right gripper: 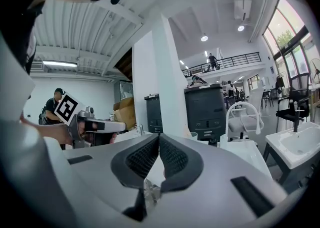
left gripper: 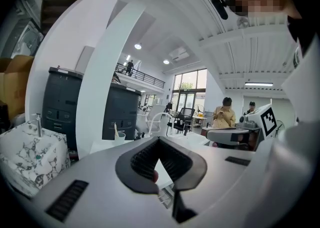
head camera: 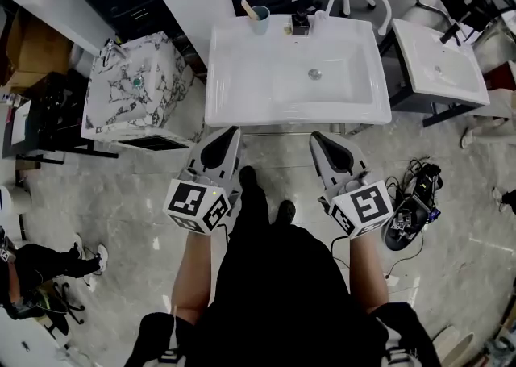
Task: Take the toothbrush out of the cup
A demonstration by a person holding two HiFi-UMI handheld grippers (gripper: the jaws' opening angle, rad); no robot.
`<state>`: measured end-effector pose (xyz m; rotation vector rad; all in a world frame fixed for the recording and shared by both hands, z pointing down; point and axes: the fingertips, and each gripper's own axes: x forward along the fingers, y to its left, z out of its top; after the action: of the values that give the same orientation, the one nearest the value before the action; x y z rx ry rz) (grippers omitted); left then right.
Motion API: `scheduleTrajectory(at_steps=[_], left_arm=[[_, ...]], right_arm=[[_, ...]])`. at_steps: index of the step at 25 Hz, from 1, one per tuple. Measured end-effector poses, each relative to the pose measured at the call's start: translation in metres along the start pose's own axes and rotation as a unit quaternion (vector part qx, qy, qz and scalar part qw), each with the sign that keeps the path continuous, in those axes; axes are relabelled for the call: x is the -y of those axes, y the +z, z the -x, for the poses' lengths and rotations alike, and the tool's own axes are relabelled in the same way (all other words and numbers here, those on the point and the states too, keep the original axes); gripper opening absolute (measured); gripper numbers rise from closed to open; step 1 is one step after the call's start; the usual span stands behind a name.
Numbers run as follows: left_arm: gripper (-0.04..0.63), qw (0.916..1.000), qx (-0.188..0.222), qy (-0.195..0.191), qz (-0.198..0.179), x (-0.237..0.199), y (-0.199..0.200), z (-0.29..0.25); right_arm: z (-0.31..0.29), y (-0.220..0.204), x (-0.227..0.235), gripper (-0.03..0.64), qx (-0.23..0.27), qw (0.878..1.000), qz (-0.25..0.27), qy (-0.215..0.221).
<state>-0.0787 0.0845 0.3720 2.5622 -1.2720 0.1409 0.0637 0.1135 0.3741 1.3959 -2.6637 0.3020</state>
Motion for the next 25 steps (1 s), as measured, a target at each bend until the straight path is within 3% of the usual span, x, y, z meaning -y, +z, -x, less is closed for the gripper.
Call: scheduleTrajectory(at_steps=[3, 8, 25], left_arm=[[0.012, 0.9998, -0.007, -0.019, -0.008, -0.017, 0.003, -0.015], [0.012, 0.9962, -0.026, -0.051, -0.065, -0.047, 0.014, -0.045], [0.012, 0.9914, -0.041, -0.113, -0.05, -0.132, 0.024, -0.105]], right_arm=[[-0.019, 0.013, 0.004, 0.032, 0.015, 1.0, 0.01, -0.008], [-0.06, 0.036, 0.014, 0.032, 0.033, 0.999, 0.021, -0.03], [-0.158, 0.035, 0.02, 0.032, -0.003, 0.995, 0.002, -0.1]])
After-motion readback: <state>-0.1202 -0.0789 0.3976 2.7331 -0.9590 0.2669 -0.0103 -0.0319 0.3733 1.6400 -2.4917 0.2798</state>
